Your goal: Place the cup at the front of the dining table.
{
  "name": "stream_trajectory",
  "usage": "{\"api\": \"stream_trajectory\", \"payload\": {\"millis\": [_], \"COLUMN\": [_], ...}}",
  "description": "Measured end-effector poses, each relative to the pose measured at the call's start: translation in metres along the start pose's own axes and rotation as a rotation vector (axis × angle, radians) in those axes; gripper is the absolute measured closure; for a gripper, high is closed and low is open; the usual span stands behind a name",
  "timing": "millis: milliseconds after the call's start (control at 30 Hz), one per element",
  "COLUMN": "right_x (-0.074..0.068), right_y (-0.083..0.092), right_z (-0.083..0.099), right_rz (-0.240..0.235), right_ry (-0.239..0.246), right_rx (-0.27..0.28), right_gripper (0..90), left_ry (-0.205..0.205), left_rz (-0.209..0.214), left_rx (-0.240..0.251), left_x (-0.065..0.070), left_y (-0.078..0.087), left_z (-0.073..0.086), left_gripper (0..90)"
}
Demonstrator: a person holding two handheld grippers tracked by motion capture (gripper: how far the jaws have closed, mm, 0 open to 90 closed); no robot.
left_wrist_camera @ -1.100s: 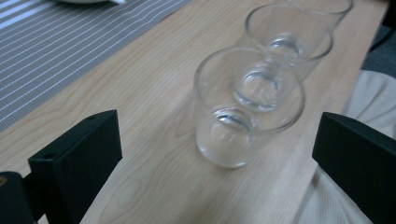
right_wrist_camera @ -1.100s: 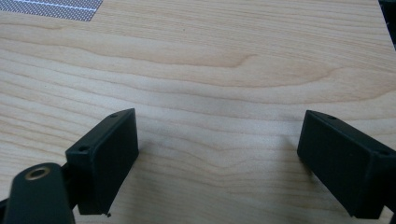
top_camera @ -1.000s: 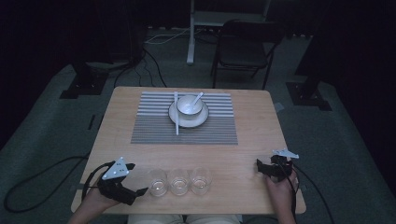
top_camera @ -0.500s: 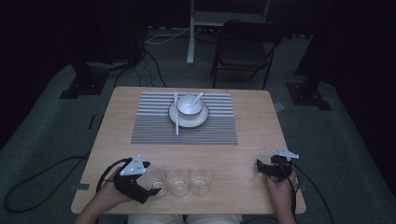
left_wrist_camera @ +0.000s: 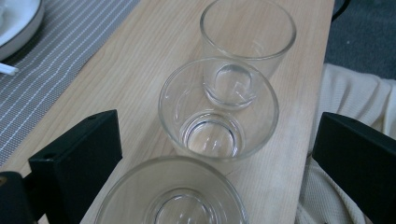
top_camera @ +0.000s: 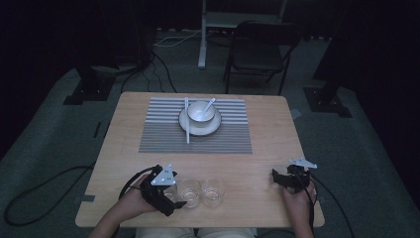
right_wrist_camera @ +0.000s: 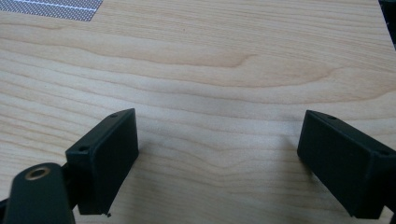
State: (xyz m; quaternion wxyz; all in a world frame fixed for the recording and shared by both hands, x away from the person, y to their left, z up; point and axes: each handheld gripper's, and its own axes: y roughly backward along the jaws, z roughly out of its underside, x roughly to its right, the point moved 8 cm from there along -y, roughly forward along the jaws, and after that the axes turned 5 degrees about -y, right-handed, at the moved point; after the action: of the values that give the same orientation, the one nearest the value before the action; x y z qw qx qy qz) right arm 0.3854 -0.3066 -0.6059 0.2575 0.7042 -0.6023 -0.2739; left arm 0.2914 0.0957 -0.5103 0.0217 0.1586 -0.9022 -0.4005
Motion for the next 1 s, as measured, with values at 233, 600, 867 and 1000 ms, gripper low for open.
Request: {"api": "stream_trajectory", "payload": {"millis": [233, 600, 867, 1000], "right_x": [0.000, 0.000, 0.000, 0.000], "right_y": [0.000, 0.000, 0.000, 0.000], "right_z": [0.000, 0.000, 0.000, 0.000], "right_rz": [0.000, 0.000, 0.000, 0.000], "right_ry": [-0.002, -0.002, -0.002, -0.002], "right_rx": [0.000, 0.001, 0.001, 0.001], "right_gripper": [12.0, 12.0, 12.0, 12.0], "left_ry": [-0.038, -0.092, -0.114, -0.133], "left_rz": [0.026, 0.040, 0.048, 0.048], "left_rx": [-0.047, -0.154, -0.204, -0.229], "left_x": [0.004, 0.006, 0.005, 0.005], "left_y": [-0.012, -0.031, -0.040, -0.044], "left_z": [-0.008, -0.013, -0.012, -0.011], "left_gripper": [1.5, 1.5, 1.5, 5.8]}}
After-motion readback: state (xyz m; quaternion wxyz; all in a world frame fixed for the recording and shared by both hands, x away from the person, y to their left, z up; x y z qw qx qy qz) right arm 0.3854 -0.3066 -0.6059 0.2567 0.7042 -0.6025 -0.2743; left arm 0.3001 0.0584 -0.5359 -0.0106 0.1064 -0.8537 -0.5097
